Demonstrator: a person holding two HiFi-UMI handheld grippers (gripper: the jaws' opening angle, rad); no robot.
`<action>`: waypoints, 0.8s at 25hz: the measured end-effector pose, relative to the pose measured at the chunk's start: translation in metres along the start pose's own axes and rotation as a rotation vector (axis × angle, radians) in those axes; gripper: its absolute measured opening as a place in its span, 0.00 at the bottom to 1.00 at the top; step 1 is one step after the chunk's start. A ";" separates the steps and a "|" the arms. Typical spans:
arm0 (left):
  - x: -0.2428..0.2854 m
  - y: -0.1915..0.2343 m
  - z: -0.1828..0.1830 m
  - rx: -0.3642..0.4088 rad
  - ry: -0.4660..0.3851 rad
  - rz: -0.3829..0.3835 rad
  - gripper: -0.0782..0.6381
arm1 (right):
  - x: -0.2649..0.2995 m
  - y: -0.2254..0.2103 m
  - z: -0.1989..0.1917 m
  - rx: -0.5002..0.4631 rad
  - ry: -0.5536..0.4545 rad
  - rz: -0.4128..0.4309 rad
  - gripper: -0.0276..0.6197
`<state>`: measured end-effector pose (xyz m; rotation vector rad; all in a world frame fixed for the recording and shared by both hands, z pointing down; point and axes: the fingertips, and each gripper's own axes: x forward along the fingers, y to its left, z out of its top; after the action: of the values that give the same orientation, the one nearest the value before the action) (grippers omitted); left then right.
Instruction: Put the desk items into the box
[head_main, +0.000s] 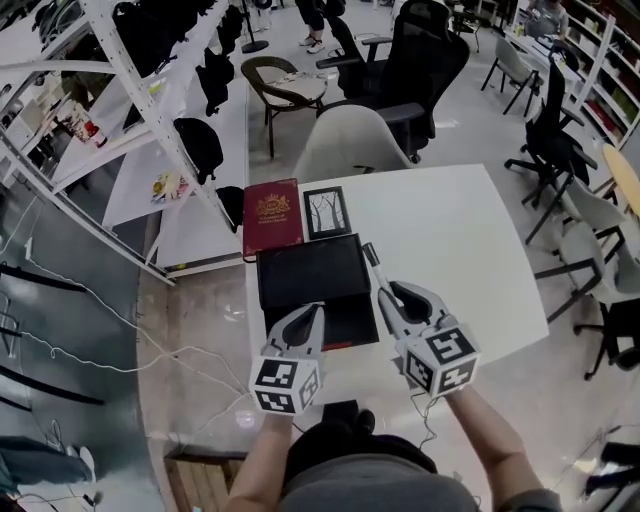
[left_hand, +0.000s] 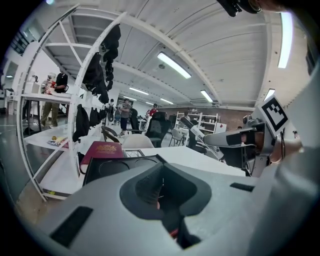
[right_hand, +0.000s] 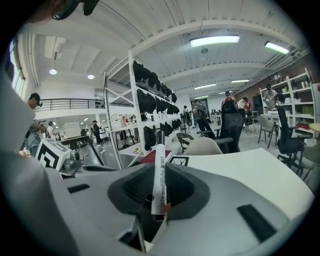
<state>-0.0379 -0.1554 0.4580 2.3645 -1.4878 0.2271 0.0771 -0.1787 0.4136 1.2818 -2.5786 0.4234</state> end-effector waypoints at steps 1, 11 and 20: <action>-0.003 0.001 -0.001 -0.003 -0.002 0.007 0.12 | 0.001 0.004 -0.001 -0.008 0.005 0.016 0.16; -0.034 0.027 -0.004 -0.034 -0.024 0.111 0.12 | 0.024 0.052 -0.014 -0.159 0.081 0.185 0.16; -0.062 0.054 -0.012 -0.071 -0.042 0.220 0.12 | 0.041 0.088 -0.029 -0.363 0.130 0.344 0.16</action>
<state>-0.1128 -0.1202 0.4606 2.1624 -1.7468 0.1756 -0.0157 -0.1475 0.4404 0.6719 -2.6080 0.0812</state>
